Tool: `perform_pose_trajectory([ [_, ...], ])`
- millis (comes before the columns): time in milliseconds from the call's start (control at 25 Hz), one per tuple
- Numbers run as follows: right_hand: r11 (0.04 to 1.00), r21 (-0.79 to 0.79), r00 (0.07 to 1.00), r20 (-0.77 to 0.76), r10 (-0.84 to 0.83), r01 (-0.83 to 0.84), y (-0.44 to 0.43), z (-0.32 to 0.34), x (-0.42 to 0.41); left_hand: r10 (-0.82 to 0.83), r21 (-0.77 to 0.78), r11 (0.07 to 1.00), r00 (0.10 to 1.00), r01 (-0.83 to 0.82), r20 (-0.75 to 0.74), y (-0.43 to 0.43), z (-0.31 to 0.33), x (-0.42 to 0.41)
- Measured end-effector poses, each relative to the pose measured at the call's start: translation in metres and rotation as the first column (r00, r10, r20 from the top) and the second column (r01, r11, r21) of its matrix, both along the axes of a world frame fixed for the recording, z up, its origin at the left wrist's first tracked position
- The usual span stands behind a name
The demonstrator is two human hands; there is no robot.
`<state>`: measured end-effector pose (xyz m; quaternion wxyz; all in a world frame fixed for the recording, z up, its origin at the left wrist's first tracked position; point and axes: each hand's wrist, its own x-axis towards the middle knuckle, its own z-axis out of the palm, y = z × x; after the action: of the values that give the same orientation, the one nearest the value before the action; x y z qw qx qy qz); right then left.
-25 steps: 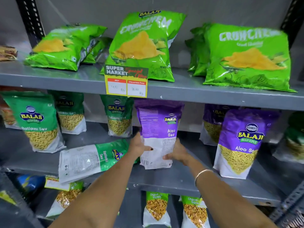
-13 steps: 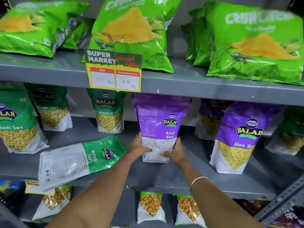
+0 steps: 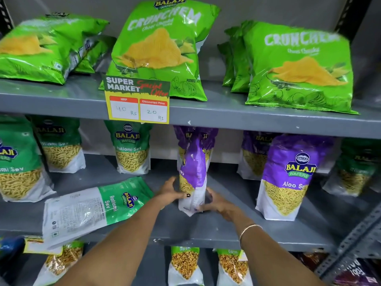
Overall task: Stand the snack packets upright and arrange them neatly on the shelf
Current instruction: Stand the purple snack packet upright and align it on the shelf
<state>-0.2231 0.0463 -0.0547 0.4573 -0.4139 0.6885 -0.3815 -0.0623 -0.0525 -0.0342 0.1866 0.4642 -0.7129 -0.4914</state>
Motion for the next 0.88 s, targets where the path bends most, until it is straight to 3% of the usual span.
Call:
perform_pose_trajectory([
  [80, 1.000, 0.021, 0.990, -0.137, 0.024, -0.021, 0.000, -0.002, 0.008, -0.005, 0.069, 0.998, 0.997, 0.011, -0.082, 0.010, 0.002, -0.009],
  [240, 0.990, -0.083, 0.937, -0.320, -0.137, 0.117, -0.007, -0.006, 0.024, 0.008, 0.169, 0.985, 0.990, 0.017, -0.142, 0.008, 0.003, -0.013],
  [360, 0.968, -0.143, 0.953, -0.194, -0.231, 0.206, -0.012, -0.018, 0.008, 0.071, 0.111, 0.992, 0.997, -0.067, -0.039, 0.000, 0.003, -0.009],
  [520, 0.969, -0.153, 0.950, -0.217, -0.226, 0.196, -0.013, -0.020, -0.015, 0.176, 0.174, 0.973, 0.974, -0.151, -0.143, 0.002, 0.004, -0.014],
  [560, 0.962, -0.173, 0.958, -0.162, -0.238, 0.210, -0.012, -0.014, -0.015, 0.188, 0.191, 0.969, 0.969, -0.156, -0.161, 0.003, 0.003, -0.015],
  [640, 0.962, -0.181, 0.973, -0.076, -0.218, 0.202, -0.006, 0.000, -0.014, 0.177, 0.197, 0.970, 0.966, -0.140, -0.189, 0.004, 0.003, -0.014],
  [760, 0.969, -0.215, 0.993, 0.045, -0.113, 0.120, -0.003, 0.011, -0.013, 0.226, 0.116, 0.970, 0.969, -0.215, -0.099, 0.000, 0.002, -0.012],
  [880, 0.965, -0.258, 0.997, 0.076, -0.035, 0.053, -0.004, 0.017, -0.009, 0.218, 0.192, 0.963, 0.964, -0.188, -0.151, 0.003, 0.004, -0.012],
])
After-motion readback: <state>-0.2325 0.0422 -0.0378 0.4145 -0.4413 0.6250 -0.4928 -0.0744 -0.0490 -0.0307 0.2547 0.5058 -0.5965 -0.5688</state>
